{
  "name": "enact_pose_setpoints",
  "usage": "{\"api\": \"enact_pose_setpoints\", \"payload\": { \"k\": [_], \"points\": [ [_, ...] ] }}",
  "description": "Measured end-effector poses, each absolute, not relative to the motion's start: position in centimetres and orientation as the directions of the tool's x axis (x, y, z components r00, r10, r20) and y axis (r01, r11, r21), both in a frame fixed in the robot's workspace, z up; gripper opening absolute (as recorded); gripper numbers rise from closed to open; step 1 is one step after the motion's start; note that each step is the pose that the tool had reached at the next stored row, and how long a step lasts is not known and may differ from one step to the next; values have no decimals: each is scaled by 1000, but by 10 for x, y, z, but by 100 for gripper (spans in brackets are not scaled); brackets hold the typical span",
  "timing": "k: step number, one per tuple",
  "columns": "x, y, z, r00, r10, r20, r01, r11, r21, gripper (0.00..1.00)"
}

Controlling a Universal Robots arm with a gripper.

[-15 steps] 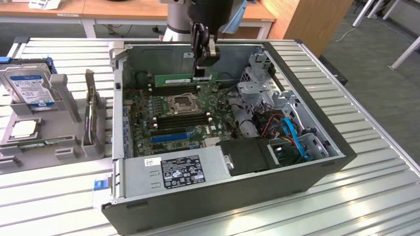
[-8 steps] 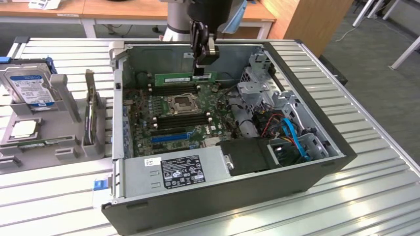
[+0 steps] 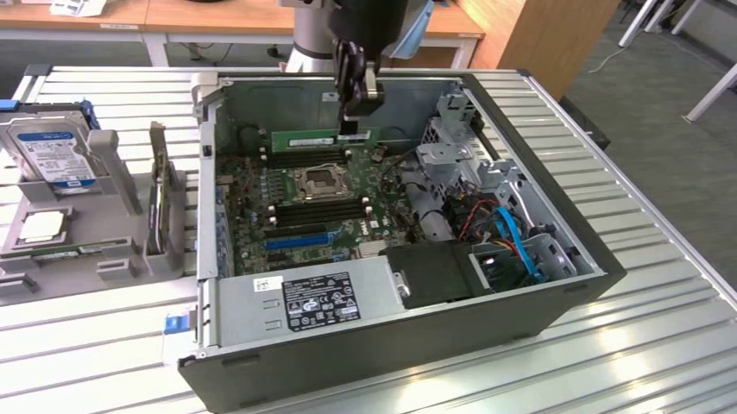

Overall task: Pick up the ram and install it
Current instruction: 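Pick up the ram and move it above insertion slot, then insert the ram into the slot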

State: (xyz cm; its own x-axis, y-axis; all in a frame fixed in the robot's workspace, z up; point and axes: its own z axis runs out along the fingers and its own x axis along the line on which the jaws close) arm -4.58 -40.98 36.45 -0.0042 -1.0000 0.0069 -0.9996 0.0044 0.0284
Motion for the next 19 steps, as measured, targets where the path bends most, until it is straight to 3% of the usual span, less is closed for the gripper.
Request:
{"api": "enact_pose_setpoints", "payload": {
  "k": [19],
  "points": [
    [-46,-410,357,-4,-1000,7,-1000,4,28,12]
  ]
}}
